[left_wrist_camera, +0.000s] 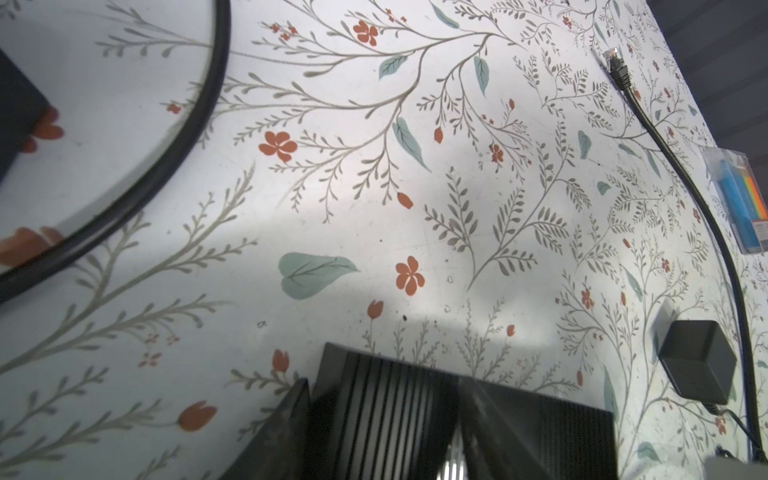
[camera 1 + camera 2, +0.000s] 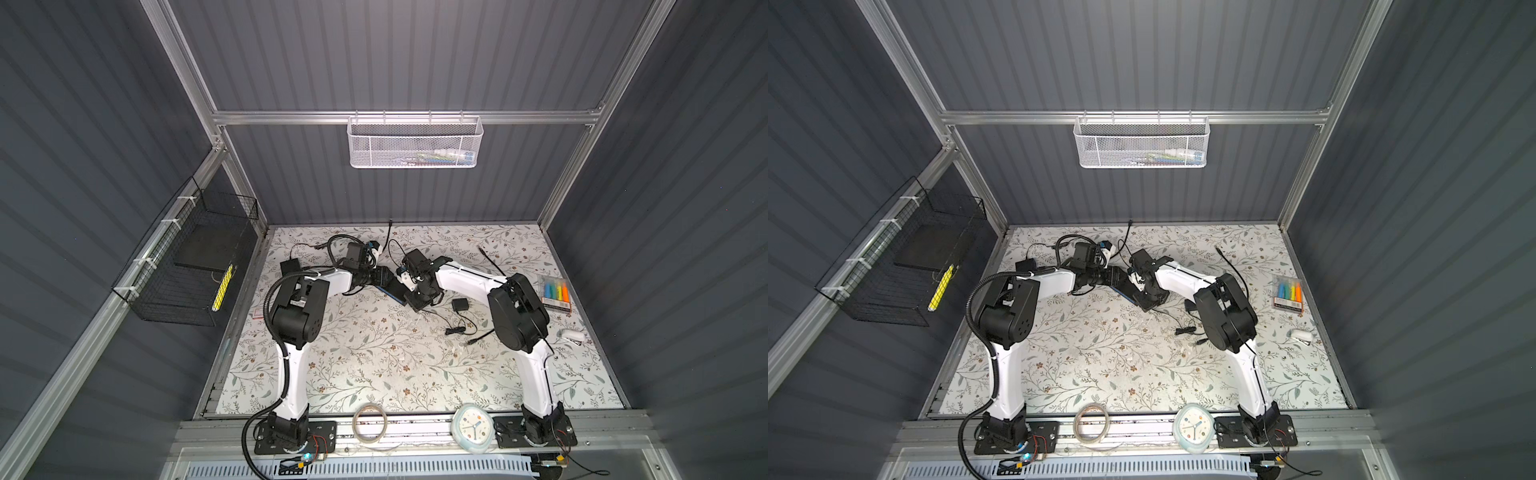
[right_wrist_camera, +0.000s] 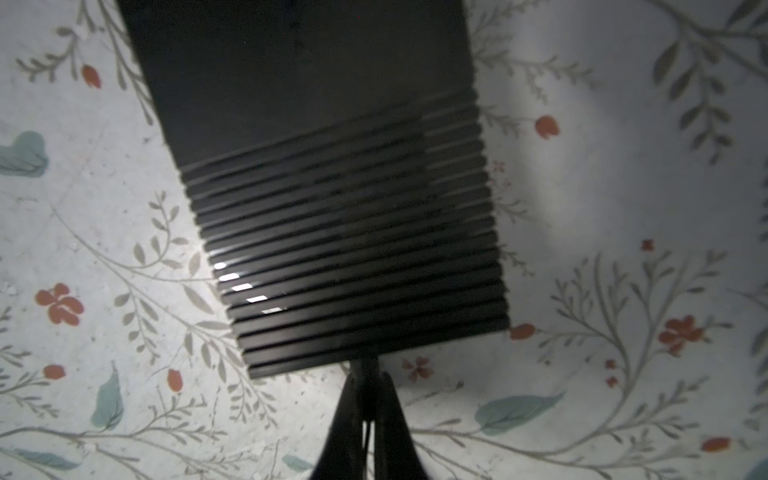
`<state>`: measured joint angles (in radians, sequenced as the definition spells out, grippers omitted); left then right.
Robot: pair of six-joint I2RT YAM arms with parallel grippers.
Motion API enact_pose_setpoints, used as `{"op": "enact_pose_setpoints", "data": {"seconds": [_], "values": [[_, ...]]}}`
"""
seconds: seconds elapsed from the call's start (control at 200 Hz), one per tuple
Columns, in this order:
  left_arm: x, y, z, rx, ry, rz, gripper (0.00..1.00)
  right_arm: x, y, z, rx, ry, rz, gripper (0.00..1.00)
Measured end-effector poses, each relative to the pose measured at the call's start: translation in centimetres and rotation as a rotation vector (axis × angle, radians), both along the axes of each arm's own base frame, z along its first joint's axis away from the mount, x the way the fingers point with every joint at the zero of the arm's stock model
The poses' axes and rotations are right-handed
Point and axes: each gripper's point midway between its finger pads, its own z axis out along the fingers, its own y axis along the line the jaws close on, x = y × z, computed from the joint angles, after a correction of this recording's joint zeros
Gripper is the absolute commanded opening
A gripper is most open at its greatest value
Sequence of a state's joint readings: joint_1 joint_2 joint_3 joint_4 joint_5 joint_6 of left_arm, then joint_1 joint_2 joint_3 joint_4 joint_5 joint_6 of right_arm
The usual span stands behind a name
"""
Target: Insert the plug into the switch port
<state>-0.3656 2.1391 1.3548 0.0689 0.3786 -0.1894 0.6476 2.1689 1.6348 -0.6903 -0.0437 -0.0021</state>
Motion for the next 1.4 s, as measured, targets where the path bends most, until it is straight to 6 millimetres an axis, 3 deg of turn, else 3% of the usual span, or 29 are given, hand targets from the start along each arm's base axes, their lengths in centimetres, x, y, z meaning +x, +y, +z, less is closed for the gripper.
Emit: {"op": "enact_pose_setpoints", "data": {"seconds": [0.48, 1.401], "values": [[0.06, -0.15, 0.00, -0.010, -0.017, 0.002, 0.56, -0.13, 0.17, -0.01, -0.001, 0.003, -0.078, 0.00], [0.06, -0.95, -0.07, -0.016, -0.054, 0.001, 0.56, -0.09, -0.05, 0.09, -0.033, 0.007, -0.034, 0.00]]}}
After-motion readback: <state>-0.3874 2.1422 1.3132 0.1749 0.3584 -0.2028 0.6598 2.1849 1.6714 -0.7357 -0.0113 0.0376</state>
